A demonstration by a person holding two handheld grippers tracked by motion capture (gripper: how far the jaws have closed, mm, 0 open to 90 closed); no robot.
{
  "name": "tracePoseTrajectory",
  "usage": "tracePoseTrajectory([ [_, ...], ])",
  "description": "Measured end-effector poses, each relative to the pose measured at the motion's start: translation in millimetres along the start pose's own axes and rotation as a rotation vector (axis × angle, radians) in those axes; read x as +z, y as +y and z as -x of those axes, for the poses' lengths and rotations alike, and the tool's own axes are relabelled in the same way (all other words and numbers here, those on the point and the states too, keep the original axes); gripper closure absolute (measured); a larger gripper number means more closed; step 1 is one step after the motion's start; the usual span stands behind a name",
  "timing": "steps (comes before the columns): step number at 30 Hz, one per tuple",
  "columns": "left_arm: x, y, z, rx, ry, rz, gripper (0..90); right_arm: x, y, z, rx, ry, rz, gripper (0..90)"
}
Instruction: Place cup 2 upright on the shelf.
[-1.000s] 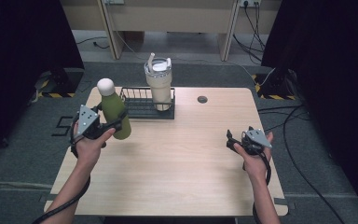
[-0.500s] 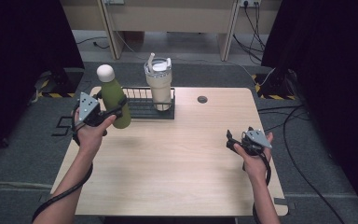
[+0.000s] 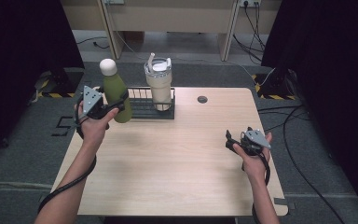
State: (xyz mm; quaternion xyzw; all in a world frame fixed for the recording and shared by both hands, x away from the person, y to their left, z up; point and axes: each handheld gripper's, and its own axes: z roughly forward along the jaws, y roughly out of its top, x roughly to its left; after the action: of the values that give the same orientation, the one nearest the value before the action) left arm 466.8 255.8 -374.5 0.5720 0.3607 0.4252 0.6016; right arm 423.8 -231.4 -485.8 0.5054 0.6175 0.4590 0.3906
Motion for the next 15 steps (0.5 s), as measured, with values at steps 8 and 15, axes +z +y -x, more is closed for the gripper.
tracePoseTrajectory([
  [8, 8.2, -1.3, -2.0, 0.011, 0.012, -0.009, 21.6, -0.8, -0.3, 2.0, 0.005, -0.005, 0.003, 13.2],
  [15, 15.5, 3.6, -6.0, 0.006, 0.022, -0.003, 21.6, -0.5, -0.9, 2.1, 0.004, -0.006, 0.001, 13.2],
])
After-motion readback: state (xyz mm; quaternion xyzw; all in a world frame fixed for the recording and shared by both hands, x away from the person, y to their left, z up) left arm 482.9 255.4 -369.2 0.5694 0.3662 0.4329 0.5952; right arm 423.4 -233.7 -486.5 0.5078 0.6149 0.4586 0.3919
